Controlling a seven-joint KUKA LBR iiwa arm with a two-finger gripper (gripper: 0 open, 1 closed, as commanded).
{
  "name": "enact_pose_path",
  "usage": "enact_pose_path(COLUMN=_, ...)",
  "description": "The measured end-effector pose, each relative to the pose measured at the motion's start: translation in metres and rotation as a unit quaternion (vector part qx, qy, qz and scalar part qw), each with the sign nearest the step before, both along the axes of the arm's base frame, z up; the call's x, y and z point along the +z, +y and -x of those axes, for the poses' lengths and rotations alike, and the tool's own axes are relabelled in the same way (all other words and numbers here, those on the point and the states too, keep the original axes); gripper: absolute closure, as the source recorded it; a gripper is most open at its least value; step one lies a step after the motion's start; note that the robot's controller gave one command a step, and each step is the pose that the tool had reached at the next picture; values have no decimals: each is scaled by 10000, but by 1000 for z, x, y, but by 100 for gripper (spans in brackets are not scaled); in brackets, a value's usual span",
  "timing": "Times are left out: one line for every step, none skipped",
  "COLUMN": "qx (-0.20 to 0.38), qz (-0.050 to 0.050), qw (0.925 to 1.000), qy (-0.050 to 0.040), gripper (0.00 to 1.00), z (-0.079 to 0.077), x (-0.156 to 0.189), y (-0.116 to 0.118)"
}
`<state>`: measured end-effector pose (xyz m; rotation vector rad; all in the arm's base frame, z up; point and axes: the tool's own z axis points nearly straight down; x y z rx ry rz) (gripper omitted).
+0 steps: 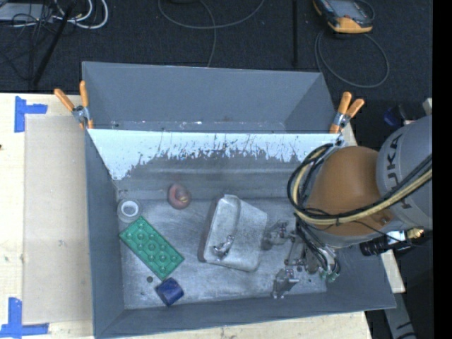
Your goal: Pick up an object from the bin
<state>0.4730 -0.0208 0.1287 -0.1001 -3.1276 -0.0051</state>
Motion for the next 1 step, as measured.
enact_pose_path(qx=-752, qz=50, qw=9971, qy=-107, gripper=0, z=-49, x=-30, y=36)
